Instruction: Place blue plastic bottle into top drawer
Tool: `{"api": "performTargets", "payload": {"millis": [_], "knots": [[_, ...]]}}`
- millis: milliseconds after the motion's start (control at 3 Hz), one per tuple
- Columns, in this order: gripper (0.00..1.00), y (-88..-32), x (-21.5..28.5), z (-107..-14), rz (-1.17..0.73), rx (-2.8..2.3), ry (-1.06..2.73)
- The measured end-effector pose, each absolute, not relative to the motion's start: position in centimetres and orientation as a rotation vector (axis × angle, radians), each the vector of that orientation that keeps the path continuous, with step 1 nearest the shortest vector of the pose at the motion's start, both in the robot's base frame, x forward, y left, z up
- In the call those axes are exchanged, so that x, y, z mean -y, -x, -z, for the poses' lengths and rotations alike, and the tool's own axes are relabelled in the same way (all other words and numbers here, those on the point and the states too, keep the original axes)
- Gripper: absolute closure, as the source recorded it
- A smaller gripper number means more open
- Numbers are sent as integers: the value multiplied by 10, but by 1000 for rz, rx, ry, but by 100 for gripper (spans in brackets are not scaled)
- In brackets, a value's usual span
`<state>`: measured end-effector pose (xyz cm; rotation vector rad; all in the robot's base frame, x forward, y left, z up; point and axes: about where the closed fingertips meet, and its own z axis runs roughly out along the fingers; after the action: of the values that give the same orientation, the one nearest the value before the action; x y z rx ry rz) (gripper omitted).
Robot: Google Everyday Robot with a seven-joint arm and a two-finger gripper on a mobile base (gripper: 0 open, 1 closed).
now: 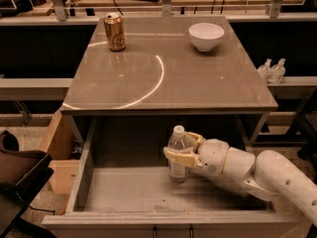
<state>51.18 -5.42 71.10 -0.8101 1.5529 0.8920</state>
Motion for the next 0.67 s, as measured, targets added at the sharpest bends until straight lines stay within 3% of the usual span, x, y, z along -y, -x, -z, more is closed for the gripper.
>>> {"api": "performTargets", "payload": {"millis": [667], "knots": [[60,-512,54,-716,-892,-1553,810]]}}
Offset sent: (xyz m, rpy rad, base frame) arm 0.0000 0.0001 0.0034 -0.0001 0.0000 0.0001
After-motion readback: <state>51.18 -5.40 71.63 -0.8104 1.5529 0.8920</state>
